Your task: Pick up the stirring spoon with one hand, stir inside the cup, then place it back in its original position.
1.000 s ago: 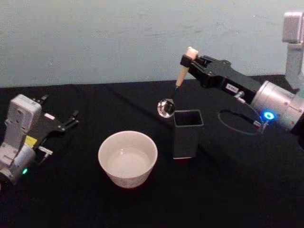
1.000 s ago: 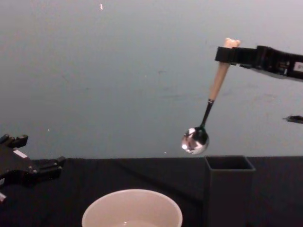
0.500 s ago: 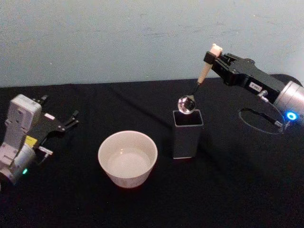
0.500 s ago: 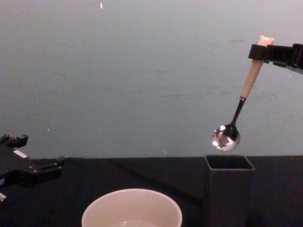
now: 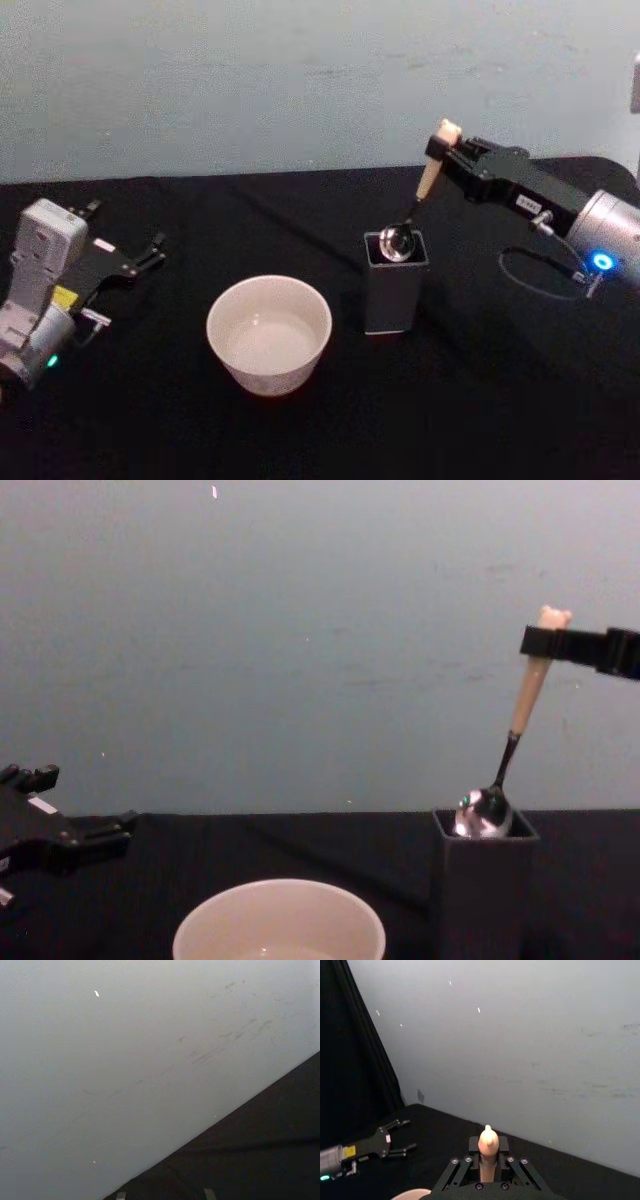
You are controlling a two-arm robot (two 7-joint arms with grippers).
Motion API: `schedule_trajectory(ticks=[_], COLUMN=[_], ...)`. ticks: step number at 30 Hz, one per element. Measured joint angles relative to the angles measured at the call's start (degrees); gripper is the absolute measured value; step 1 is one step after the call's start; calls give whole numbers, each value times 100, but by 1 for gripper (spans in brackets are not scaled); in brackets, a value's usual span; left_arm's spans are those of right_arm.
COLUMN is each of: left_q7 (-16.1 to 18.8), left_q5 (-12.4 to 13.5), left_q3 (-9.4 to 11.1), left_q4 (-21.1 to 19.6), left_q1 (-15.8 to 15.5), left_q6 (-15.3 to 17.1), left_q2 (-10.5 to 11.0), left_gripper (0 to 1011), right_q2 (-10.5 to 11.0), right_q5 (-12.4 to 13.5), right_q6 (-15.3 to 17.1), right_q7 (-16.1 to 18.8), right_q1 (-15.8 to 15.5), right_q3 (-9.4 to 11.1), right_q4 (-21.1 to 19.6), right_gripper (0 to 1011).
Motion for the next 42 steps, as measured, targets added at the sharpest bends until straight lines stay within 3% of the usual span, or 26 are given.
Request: schedule_trajectory(ticks=[24,42], left_q7=[0,0], left_q5=[0,0], left_q3=[0,0], left_q4=[0,0], left_q1=[0,0], left_q6=[0,0], left_q2=[0,0], left_gripper=[1001,1001], right_q2=[-194,-287], right_q5=[-404,-531], right_q6=[100,250], right_q7=[128,163], right_q1=[-40,-24], right_q3=[-248,-306], right_q4=[477,683], right_gripper=[217,217])
